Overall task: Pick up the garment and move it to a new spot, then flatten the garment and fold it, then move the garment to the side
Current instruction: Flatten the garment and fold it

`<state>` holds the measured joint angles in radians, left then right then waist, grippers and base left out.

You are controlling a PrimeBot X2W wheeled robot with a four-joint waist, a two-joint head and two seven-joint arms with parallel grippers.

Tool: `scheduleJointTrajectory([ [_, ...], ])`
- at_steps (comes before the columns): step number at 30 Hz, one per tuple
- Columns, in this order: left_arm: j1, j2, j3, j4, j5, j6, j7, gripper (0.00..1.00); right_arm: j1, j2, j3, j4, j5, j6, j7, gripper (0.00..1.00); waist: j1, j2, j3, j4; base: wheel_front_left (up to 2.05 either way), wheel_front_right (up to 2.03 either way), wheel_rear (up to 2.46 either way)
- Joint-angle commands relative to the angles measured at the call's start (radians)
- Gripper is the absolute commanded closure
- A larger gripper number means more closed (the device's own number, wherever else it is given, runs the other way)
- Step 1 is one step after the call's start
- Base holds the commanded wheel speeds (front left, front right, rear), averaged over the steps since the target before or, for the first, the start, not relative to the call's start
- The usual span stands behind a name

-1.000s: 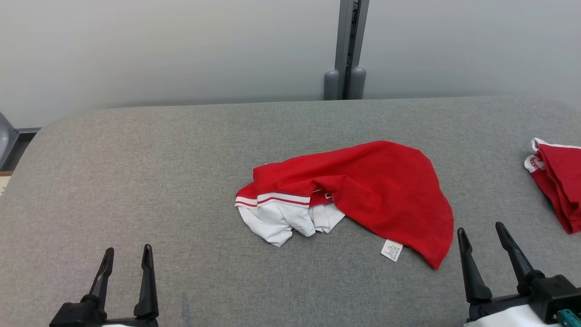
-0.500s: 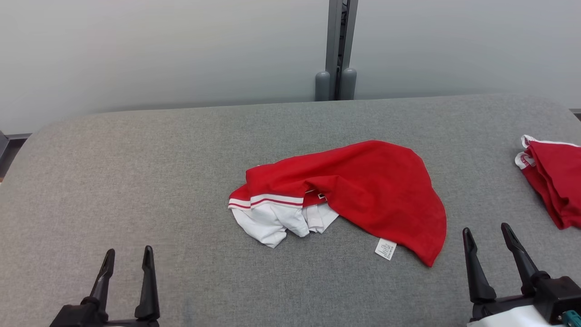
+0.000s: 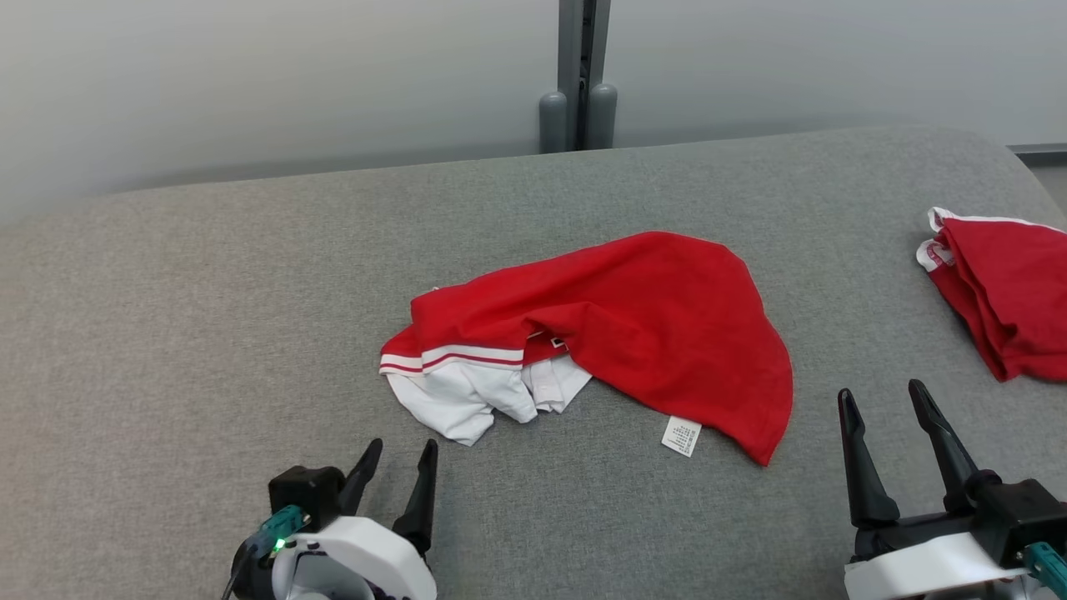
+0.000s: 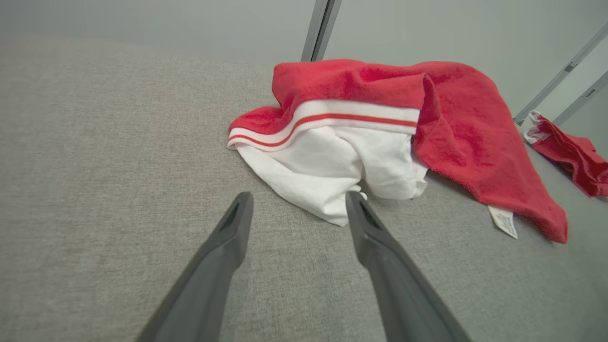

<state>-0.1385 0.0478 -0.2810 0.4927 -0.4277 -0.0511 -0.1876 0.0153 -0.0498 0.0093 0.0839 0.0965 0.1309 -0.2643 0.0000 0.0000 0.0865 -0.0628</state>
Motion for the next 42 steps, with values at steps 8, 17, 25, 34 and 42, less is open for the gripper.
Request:
scheduleJointTrajectory([
  [8,-0.137,0.006,-0.135,0.158,-0.132,0.031,0.038,0.0,-0.018,-0.003,-0.009,0.011,0.012,0.0,0.0,0.0,0.0,0.0,0.029,-0.049,0.0,0.0,0.0],
  [17,-0.209,0.005,-0.178,0.295,-0.215,0.045,-0.003,0.51,-0.022,-0.003,-0.004,0.014,0.018,0.0,0.0,0.0,0.0,0.0,0.027,-0.067,0.0,0.0,0.0],
  [25,-0.248,0.005,-0.235,0.354,-0.278,0.025,-0.039,1.0,-0.023,-0.003,-0.005,0.019,0.02,0.0,0.0,0.0,0.0,0.0,0.03,-0.062,0.0,0.0,0.0],
  [34,-0.281,0.005,-0.277,0.357,-0.326,0.009,-0.068,1.0,-0.027,-0.003,-0.01,0.019,0.022,0.0,0.0,0.0,0.0,0.0,0.035,-0.049,0.0,0.0,0.0],
  [42,-0.228,0.007,-0.207,0.111,-0.343,0.007,-0.078,1.0,-0.011,-0.003,-0.025,0.014,0.029,0.0,0.0,0.0,0.0,0.0,0.031,-0.032,0.0,0.0,0.0],
])
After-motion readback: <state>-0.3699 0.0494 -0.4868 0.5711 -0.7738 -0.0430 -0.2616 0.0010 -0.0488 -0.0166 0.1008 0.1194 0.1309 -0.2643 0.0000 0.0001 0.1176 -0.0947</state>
